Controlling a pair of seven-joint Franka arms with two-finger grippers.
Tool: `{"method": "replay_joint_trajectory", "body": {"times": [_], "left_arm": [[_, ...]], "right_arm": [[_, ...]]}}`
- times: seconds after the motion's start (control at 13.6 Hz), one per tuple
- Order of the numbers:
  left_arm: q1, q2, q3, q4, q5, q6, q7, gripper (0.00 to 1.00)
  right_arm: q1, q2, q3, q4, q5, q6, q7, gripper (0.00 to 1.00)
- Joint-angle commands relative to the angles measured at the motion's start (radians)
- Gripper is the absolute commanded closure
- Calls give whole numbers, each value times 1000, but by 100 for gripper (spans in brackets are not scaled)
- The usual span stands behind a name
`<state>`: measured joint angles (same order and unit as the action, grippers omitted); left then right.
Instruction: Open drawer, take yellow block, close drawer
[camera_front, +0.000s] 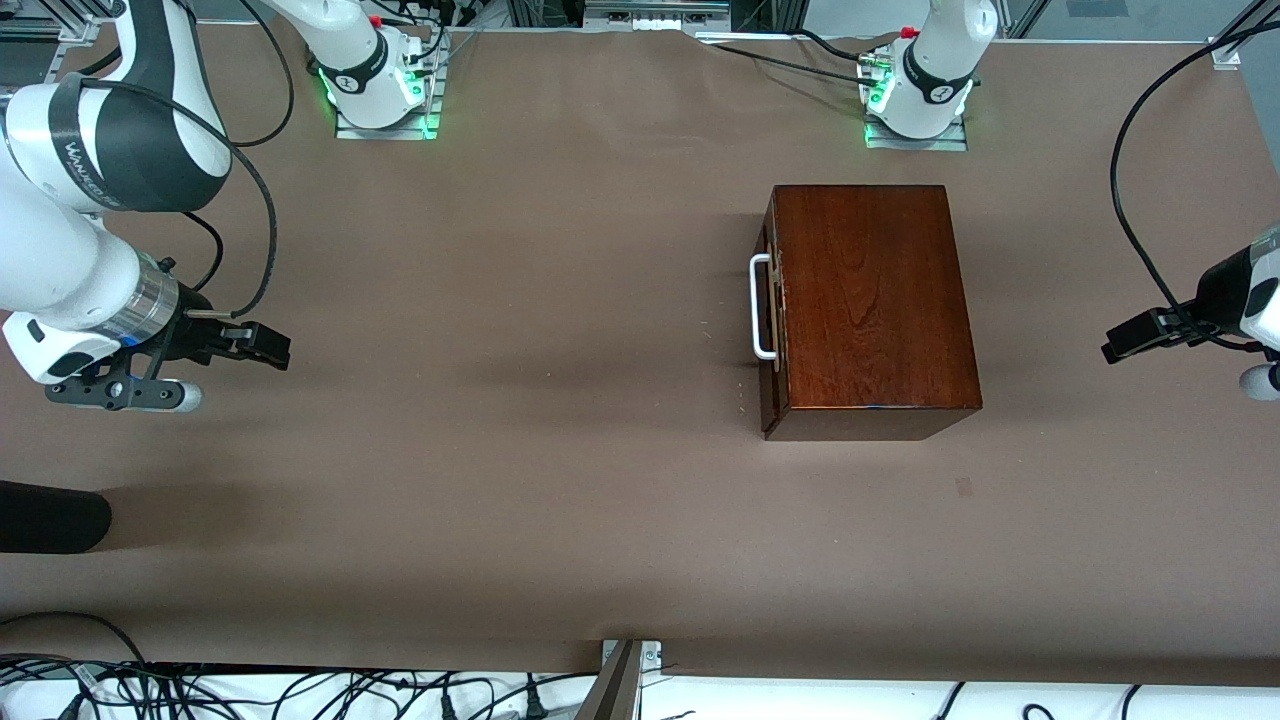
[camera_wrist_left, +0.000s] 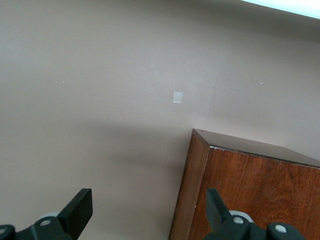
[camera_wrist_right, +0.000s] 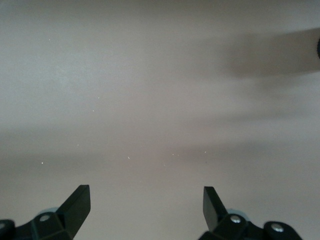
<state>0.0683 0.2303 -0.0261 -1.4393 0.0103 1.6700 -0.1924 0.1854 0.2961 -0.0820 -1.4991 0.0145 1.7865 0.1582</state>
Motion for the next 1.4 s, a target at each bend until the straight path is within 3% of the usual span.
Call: {"method": "replay_joint_trajectory", "body": {"times": [0.0, 0.89, 1.33], "left_arm": [[4, -11, -2, 2, -16, 42, -7, 0], [-5, -2, -2, 14, -20, 42, -30, 0], [-16, 7, -11, 16, -16, 44, 143, 0]], "right_arm": [[0, 9, 2, 11, -2, 2, 9, 0], [0, 14, 4, 11, -2, 2, 9, 0], [0, 14, 4, 11, -4, 2, 9, 0]]}}
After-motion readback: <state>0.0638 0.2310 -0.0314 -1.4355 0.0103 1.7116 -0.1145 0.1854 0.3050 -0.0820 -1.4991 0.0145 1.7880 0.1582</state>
